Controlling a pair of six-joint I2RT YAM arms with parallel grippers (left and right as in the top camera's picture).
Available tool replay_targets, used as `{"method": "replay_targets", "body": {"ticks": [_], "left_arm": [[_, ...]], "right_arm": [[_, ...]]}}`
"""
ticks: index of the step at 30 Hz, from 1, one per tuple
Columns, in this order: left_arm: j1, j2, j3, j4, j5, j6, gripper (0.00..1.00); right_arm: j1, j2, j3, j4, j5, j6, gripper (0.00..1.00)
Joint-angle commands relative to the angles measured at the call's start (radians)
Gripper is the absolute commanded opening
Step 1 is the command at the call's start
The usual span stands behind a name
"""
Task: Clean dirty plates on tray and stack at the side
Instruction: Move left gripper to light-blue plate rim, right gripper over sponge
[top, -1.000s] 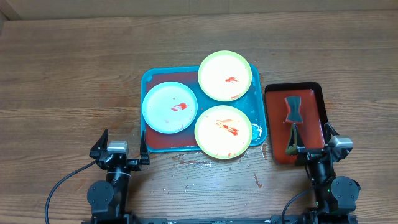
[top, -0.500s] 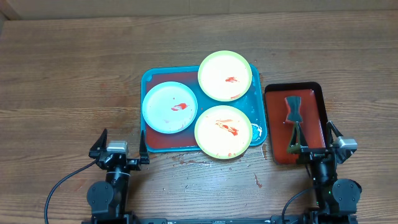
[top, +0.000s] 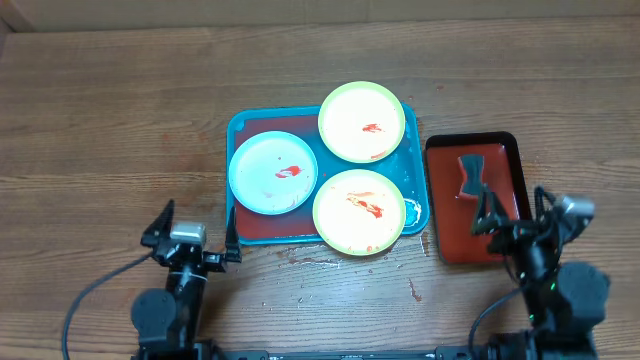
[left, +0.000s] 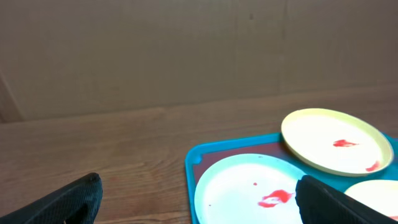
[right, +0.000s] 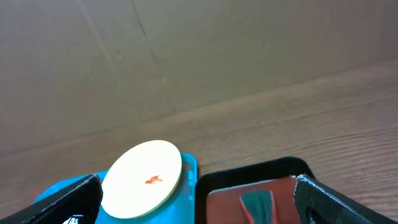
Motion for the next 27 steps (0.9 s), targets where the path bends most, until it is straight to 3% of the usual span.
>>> {"method": "replay_targets", "body": {"ticks": [1,8,17,23,27], "left_arm": [[-0.006,0.137,0.138,-0.021,0.043,0.032,1.00],[-0.006,0.561,0.485,-0.191,0.099,0.042,1.00],[-0.066,1.136,1.038,-0.627,0.097,0.042,1.00],[-0.099,1.357,1.138,-0.591,0.098,0.071,1.00],[-0.099,1.445,1.138,-0.583,0.140,-0.037,1.00]], "right_arm": [[-0.002,0.145,0.133,-0.027,-0.006,0.004,1.00],[-0.002,0.485,0.423,-0.253,-0.011,0.004,1.00],[-0.002,0.731,0.603,-0.446,0.021,0.005,1.00],[-0.005,0.796,0.603,-0.443,0.039,0.005,1.00],[-0.030,0.848,0.603,-0.463,0.038,0.005,1.00]]}}
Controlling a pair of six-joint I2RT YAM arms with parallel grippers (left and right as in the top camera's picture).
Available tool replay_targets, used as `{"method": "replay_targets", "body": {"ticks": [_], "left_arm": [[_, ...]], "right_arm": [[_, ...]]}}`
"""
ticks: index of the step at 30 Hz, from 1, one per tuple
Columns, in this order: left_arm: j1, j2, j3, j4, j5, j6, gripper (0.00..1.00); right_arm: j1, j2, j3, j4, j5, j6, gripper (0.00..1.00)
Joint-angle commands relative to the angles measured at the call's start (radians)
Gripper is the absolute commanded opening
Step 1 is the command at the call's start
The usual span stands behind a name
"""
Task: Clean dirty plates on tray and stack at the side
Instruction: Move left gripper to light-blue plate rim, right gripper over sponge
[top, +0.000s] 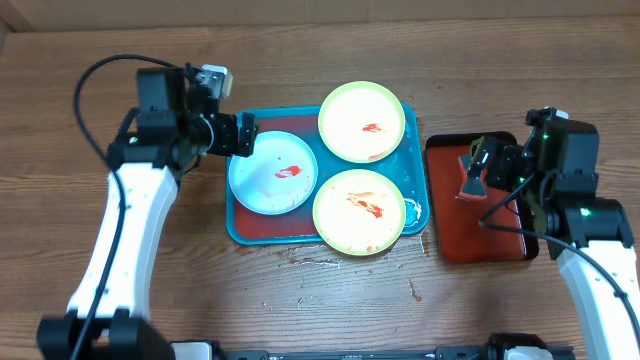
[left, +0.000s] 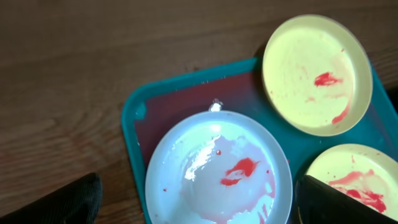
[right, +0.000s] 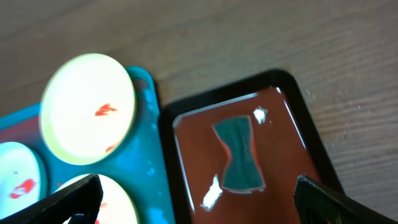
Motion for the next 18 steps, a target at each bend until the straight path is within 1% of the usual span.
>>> {"method": "replay_targets", "body": {"ticks": [1,3,5,7,9,11,12,13,14,16,18], "left_arm": [[-0.005,0.064,0.020,-0.003,0.049,-0.087,1.00],[-0.005,0.105,0.020,-0.002,0.053,-0.120,1.00],[-0.005,0.137,0.020,-0.016,0.065,-0.123,1.00],[-0.005,0.168,0.020,-0.035,0.070,-0.121,1.00],[-0.005,0.192,0.020,-0.050,0.038,-0.131,0.89],[-0.005,0.200,0.020,-0.071,-0.034,-0.208,0.75],[-0.007,0.200,0.020,-0.085,-0.085,-0.266,0.66],[-0.011,0.200,0.020,-0.098,-0.147,-0.341,0.63],[-0.016,0.199,0.020,-0.108,-0.180,-0.388,0.62],[-0.026,0.200,0.020,-0.120,-0.232,-0.440,0.60],[-0.037,0.200,0.020,-0.124,-0.266,-0.466,0.60]], "right_arm": [[-0.029,0.040,0.027,-0.016,0.016,0.001,1.00],[-0.047,0.068,0.027,-0.040,0.016,0.007,1.00],[-0.062,0.089,0.027,-0.052,0.008,0.009,1.00],[-0.077,0.115,0.027,-0.053,-0.003,0.008,0.98],[-0.090,0.136,0.027,-0.044,-0.011,0.008,0.96],[-0.102,0.157,0.028,-0.035,-0.029,0.006,0.95],[-0.106,0.167,0.029,-0.034,-0.040,0.000,0.95],[-0.109,0.178,0.029,-0.032,-0.048,-0.005,0.94],[-0.110,0.187,0.029,-0.032,-0.057,-0.016,0.94],[-0.110,0.205,0.029,-0.034,-0.067,-0.019,0.94],[-0.110,0.217,0.029,-0.039,-0.070,-0.020,0.94]]}}
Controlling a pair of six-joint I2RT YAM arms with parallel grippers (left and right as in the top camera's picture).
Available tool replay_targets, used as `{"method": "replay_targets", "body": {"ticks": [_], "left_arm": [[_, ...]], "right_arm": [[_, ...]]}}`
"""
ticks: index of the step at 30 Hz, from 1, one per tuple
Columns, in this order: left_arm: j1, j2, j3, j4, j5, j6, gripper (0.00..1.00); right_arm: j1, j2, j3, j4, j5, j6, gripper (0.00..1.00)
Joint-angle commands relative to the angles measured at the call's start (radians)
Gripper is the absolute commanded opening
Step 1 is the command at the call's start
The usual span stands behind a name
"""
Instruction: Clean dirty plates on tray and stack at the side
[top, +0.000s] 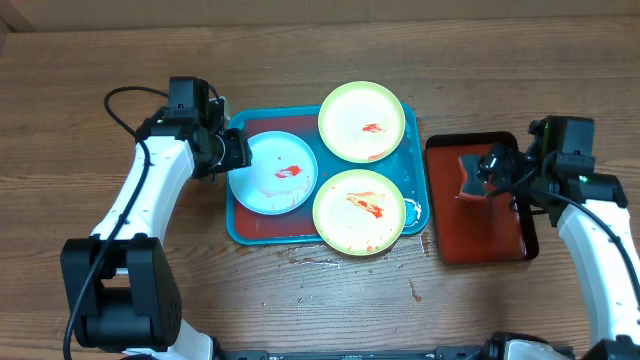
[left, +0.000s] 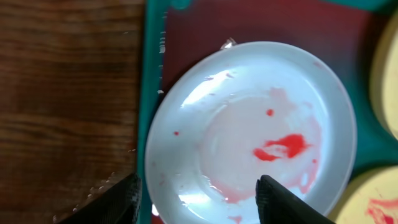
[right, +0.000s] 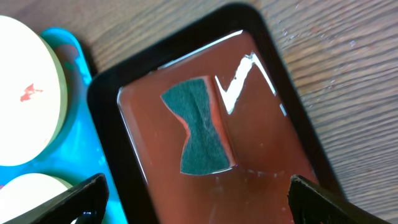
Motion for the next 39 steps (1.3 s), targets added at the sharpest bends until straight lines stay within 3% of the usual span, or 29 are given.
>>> {"method": "replay_targets", "body": {"ticks": [1,12,25,33,39], "left_arm": [[-0.023,0.002,0.020,-0.007,-0.124,-0.133,0.61],[-0.026,0.121,0.019,-0.041,-0.123,-0.181,0.45],[-0.034,0.166,0.019,-0.021,-0.113,-0.152,0.43],[-0.066,0.198,0.018,-0.011,-0.113,-0.149,0.31],[-0.085,0.215,0.018,-0.006,-0.121,-0.142,0.28]], "right_arm": [[-0.005,0.015,0.027,0.001,-0.024,-0.015,0.94],[-0.005,0.030,0.027,0.007,-0.003,-0.019,0.92],[-0.005,0.030,0.027,0.011,0.003,-0.019,0.92],[-0.005,0.030,0.027,0.011,0.003,-0.019,0.92],[-0.005,0.030,0.027,0.011,0.003,-0.019,0.92]]}}
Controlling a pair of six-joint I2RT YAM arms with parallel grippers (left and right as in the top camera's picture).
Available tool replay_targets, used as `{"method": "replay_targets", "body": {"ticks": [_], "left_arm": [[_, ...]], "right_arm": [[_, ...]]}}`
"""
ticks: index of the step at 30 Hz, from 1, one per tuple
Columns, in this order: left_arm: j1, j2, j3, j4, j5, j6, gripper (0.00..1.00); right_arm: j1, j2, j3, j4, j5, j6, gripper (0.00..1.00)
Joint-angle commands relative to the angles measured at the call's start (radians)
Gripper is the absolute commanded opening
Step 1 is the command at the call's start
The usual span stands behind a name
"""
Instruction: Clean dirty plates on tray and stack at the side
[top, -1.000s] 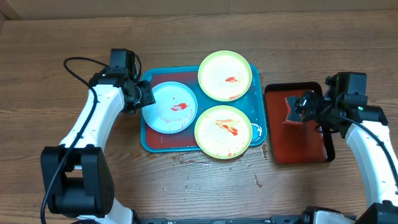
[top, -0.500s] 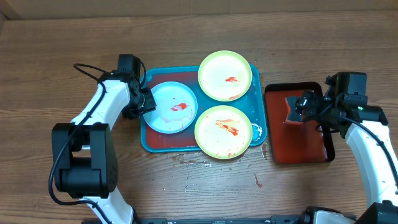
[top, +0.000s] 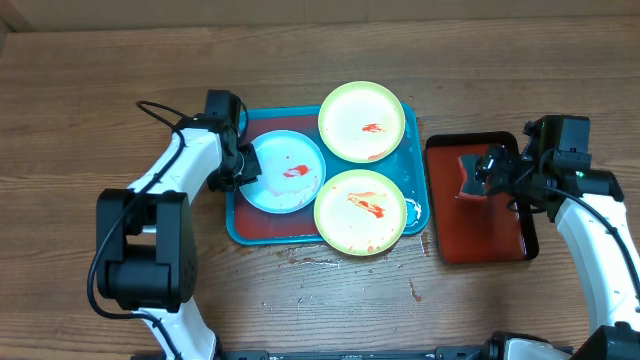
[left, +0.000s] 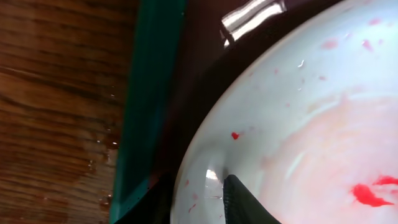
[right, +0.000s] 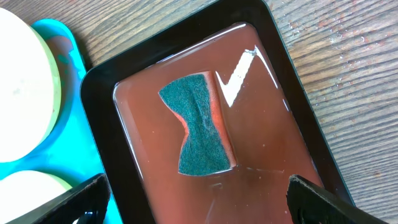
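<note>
Three dirty plates lie in the teal tray: a pale blue plate with red smears at its left, and two yellow-green plates to its right. My left gripper is shut on the pale blue plate at its left rim, one finger inside the dish and one outside. A green sponge lies in brown water in the black tray. My right gripper hangs open above the sponge, not touching it.
The teal tray's left wall runs right beside my left fingers, with bare wood table to its left. Red spots mark the table in front of the trays. The black tray's rim stands next to the teal one.
My left gripper has dropped close to the pale blue plate's left rim and its jaws have narrowed onto it; the plate sits slightly further right. The right gripper has barely moved.
Both arms were folded at the table's front edge, grippers open. Then the left was above the teal tray's left part and the right above the black tray. Both were lower after that, the left astride the pale plate's edge. Now the left grips the rim.
</note>
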Motion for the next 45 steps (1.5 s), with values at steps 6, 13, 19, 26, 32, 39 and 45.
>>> {"method": "replay_targets", "body": {"ticks": [6,13,19,26,32,39,45], "left_arm": [[-0.008,0.021,0.013,0.025,-0.047,0.016,0.27],[-0.009,0.021,-0.011,0.100,-0.047,0.016,0.12],[-0.009,0.021,-0.054,0.157,-0.047,0.016,0.04],[-0.009,0.021,-0.059,0.144,-0.044,0.016,0.04],[-0.008,0.021,-0.059,0.081,-0.006,0.058,0.04],[-0.008,0.021,-0.059,0.044,0.078,0.143,0.04],[-0.008,0.021,-0.059,0.038,0.091,0.155,0.04]], "right_arm": [[-0.003,0.039,0.027,0.005,0.030,-0.028,0.91],[-0.003,0.156,0.087,-0.021,0.002,-0.083,0.89],[-0.003,0.233,0.130,-0.005,-0.019,-0.127,0.82],[0.002,0.316,0.130,0.045,-0.041,-0.184,0.56],[0.037,0.398,0.130,0.065,-0.043,-0.183,0.41],[0.044,0.406,0.130,0.081,-0.032,-0.149,0.30],[0.044,0.406,0.126,0.071,-0.032,-0.148,0.09]]}}
